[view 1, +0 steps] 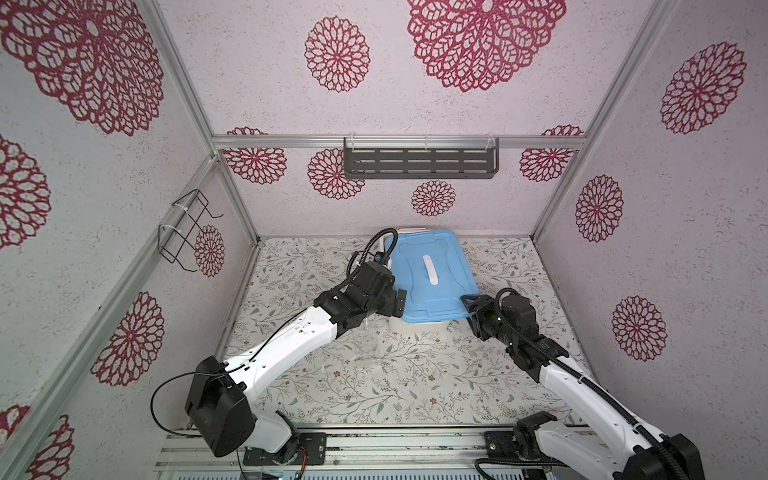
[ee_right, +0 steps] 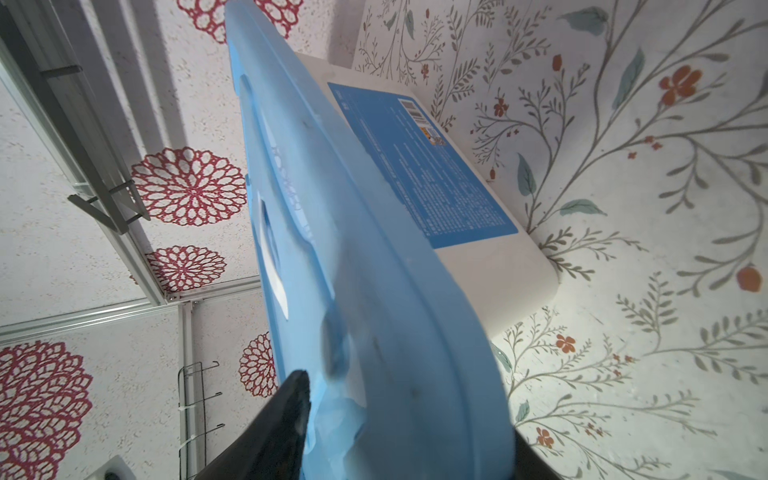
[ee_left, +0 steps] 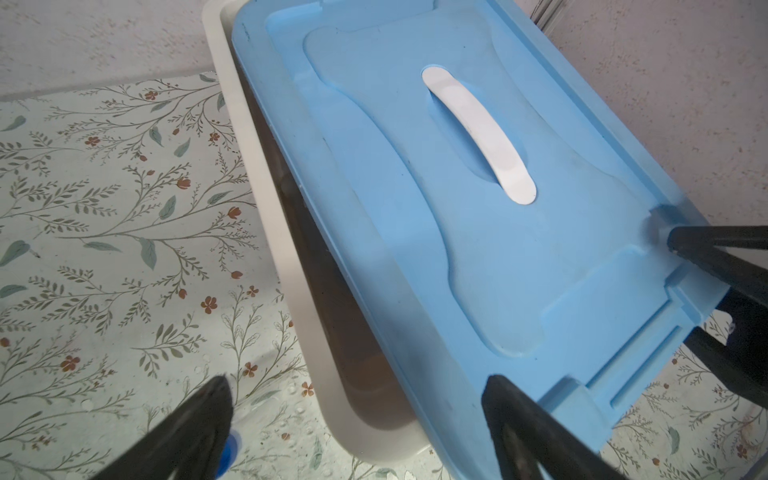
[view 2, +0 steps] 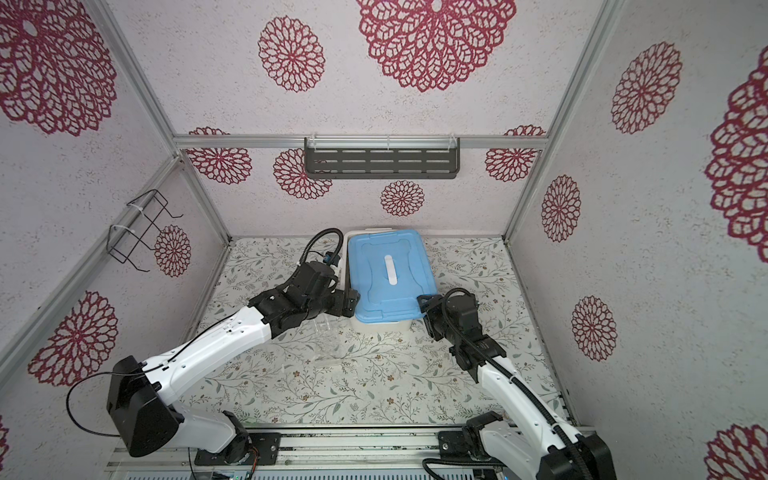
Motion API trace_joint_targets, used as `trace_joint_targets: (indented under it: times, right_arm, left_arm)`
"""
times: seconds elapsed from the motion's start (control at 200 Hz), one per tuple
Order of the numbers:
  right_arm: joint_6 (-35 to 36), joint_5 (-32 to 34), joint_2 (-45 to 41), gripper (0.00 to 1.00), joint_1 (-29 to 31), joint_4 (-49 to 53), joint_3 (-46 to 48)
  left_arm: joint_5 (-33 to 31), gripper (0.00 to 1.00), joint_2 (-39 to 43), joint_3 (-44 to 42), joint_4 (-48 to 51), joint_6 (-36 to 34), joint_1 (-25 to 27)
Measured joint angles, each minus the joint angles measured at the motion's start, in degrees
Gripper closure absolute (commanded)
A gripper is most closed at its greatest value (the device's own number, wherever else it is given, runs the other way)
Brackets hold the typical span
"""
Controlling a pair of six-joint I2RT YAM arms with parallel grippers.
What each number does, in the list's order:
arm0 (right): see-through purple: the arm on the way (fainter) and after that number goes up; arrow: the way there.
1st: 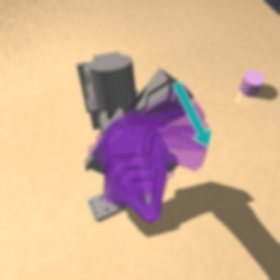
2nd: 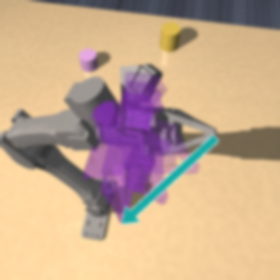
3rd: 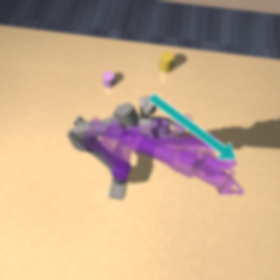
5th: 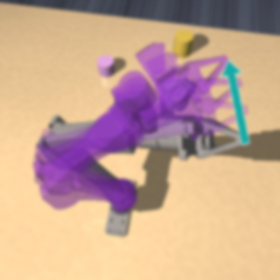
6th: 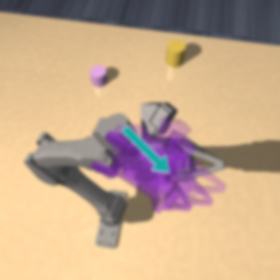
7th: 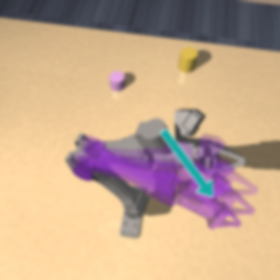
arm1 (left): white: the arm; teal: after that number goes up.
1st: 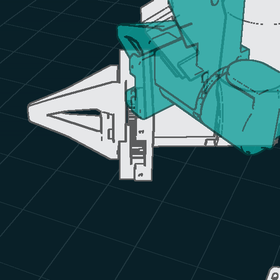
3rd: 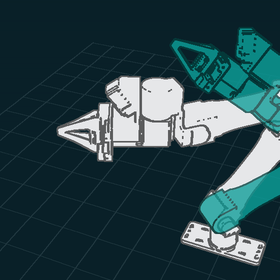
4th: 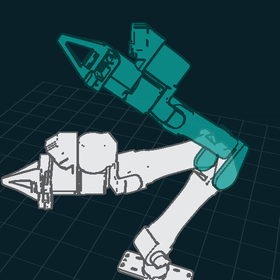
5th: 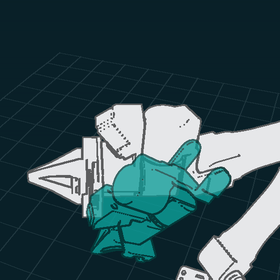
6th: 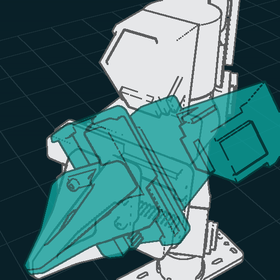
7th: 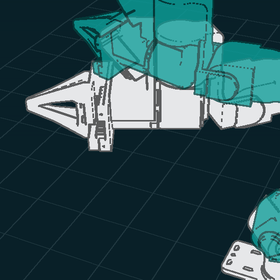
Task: Organize the chemistry lab equipment
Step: 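Press and align the lid on the bin with both grippers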
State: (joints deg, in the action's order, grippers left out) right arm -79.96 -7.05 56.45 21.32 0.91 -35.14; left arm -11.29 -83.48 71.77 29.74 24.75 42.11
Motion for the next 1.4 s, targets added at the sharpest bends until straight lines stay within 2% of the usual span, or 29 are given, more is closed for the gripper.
trace_joint_targets:
  times: [0.125, 0.24, 0.646, 0.836, 1.016, 1.156, 1.401]
  right_arm:
    - [3.85, -0.50, 0.66, 0.32, 0.00, 5.86, -2.54]
    - [8.09, -0.26, 1.20, 0.22, 0.00, 12.48, -5.70]
    - [25.16, 3.65, 4.13, 0.19, -1.29, 32.48, -19.17]
    - [33.09, 0.74, 8.55, 0.27, -4.00, 35.43, -25.00]
    - [38.05, -3.08, 11.47, 0.45, -6.27, 35.52, -25.49]
    - [39.43, -5.31, 11.58, 0.54, -7.45, 35.04, -25.33]
    - [39.50, -8.57, 11.61, 0.63, -7.52, 32.59, -24.26]
  left_arm:
    - [-0.28, 0.03, 0.00, 0.90, 0.04, -0.02, 0.00]
    - [-0.48, 0.03, 0.00, 1.51, 0.07, 0.00, 0.00]
    - [-1.44, 0.03, -0.07, 2.86, 2.49, 1.95, -0.85]
    - [-1.27, 0.03, -0.31, 4.11, 3.02, 3.41, -1.66]
    - [-0.70, 0.03, -2.16, 5.64, 4.13, 5.53, -2.29]
    - [1.18, 0.03, -4.37, 6.10, 4.96, 8.09, -4.31]
    - [3.58, 0.03, -6.62, 7.02, 6.27, 9.99, -5.16]
